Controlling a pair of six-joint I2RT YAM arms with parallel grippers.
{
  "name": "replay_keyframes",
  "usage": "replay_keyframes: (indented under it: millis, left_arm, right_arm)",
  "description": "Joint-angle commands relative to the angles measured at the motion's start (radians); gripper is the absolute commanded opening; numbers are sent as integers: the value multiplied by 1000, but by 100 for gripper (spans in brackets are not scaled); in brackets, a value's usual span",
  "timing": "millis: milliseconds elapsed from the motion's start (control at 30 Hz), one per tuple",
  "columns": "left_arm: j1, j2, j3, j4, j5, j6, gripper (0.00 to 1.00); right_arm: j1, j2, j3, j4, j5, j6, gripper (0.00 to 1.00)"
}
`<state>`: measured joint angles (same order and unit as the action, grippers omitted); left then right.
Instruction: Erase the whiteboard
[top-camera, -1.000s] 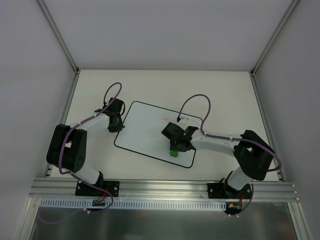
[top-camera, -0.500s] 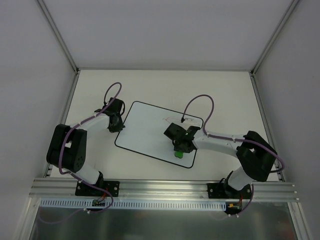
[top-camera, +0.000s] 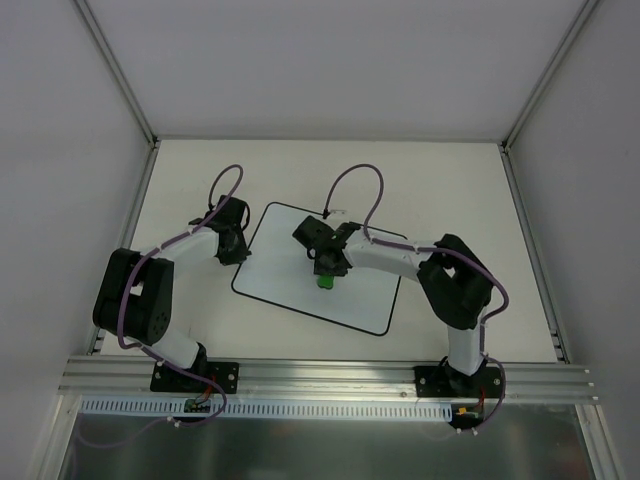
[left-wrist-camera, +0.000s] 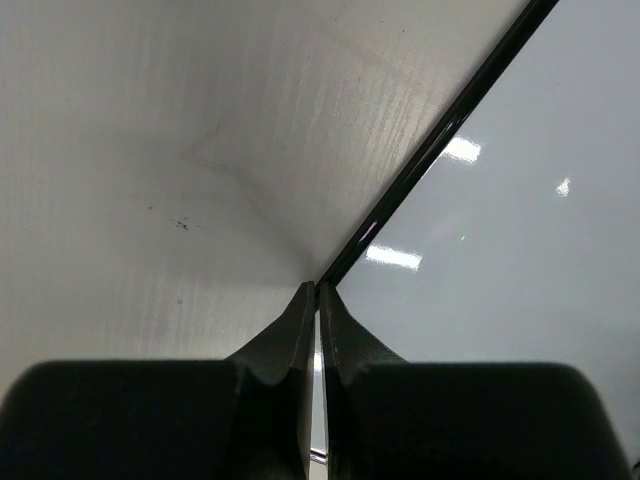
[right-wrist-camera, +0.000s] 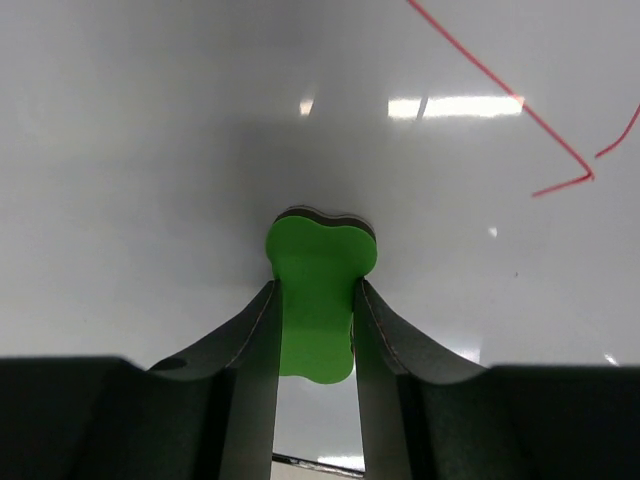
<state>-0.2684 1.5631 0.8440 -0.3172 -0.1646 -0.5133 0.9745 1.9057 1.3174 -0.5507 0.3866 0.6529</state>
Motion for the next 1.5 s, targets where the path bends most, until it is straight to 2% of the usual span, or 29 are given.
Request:
replay_keyframes:
  millis: [0,133,333,400,533,667,933,1133,1267,1467]
  left_arm:
    - [-11,31,-60,-68,80,-33,0]
    - [-12,25,-66,-68,71,-34,0]
    - [-12,26,-65,-69,71,-34,0]
    - [-12,28,-63,-69,70,-34,0]
    - [-11,29,-62,-72,73,-27,0]
    - [-15,32,-57,-72,76,-19,0]
    - [-35,46,-42,-72,77,-10,0]
    - [-38,45,-42,-74,80,-11,0]
    - [-38,41,-45,-74,82,-14,0]
    - [-38,41,-46,-74,82,-17,0]
  right_arm:
    - [-74,50,63,-49,11,-36,0]
    - [-178,35,0,-64,-15,-36,0]
    - [-342,-98,-177,-74,6,-32,0]
    - [-375,-106,-176,-95,29,-39,0]
    - [-390,-48,-51,-144,48,-73,0]
    - [-381,67,99,-144,-64,-139,0]
    - [-266,317,411,-163,-187,-231,0]
    - [-188,427,598,-204,-242,-271,0]
    - [-206,423,553,-221,-206,-251,0]
    - [-361,281,372,-219,-141,-216,0]
